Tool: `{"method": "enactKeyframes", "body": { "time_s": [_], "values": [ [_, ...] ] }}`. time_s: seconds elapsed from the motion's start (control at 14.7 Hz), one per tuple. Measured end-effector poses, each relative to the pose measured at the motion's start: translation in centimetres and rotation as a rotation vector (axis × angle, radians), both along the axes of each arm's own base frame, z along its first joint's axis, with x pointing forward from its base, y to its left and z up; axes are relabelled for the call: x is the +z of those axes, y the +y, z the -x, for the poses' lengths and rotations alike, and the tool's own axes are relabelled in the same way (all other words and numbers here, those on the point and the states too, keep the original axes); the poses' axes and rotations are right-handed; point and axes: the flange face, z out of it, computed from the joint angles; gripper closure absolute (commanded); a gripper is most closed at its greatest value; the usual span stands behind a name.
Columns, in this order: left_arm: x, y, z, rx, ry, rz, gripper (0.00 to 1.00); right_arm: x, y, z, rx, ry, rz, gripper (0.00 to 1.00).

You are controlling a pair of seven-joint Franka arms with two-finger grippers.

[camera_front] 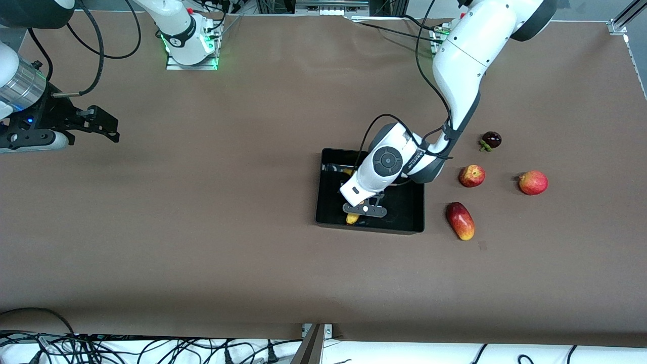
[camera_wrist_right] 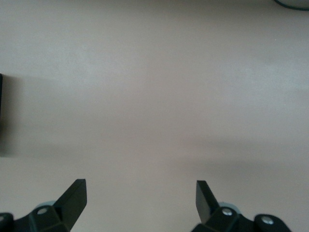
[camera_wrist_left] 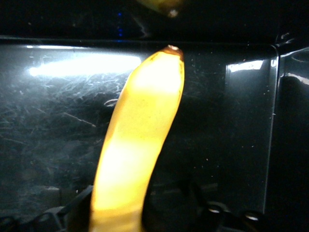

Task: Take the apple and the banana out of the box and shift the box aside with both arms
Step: 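Move the left gripper back into the tray and grasp the banana, then lift the banana out and lay it on the table near the apples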

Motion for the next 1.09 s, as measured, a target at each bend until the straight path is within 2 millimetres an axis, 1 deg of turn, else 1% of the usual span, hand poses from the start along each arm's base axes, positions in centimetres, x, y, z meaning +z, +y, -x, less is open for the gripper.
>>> {"method": "enactKeyframes", "body": {
  "time_s": [0.27, 0.41, 0.54, 0.68, 0.75, 0.82, 1.09],
  "values": [
    [0.5, 0.0, -0.4, 0.006, -0.006, 0.002, 1.0, 0.0, 0.0, 0.0, 0.0, 0.0, 0.0, 0.0],
    [0.7, 0.4, -0.7, 0.01, 0.004, -0.009, 1.0, 0.0, 0.0, 0.0, 0.0, 0.0, 0.0, 0.0],
    [1.6, 0.9, -1.3, 0.014, 0.012, -0.021, 0.99, 0.0, 0.0, 0.0, 0.0, 0.0, 0.0, 0.0],
    [3.5, 1.1, -1.6, 0.013, 0.014, -0.03, 0.98, 0.0, 0.0, 0.0, 0.0, 0.0, 0.0, 0.0],
    [4.8, 1.4, -1.9, 0.016, 0.011, -0.034, 0.94, 0.0, 0.0, 0.0, 0.0, 0.0, 0.0, 0.0],
    [6.2, 1.9, -2.3, 0.02, 0.009, -0.037, 0.93, 0.0, 0.0, 0.0, 0.0, 0.0, 0.0, 0.0],
    [11.3, 3.8, -3.1, 0.032, 0.007, -0.059, 0.93, 0.0, 0.0, 0.0, 0.0, 0.0, 0.0, 0.0]
  ]
}}
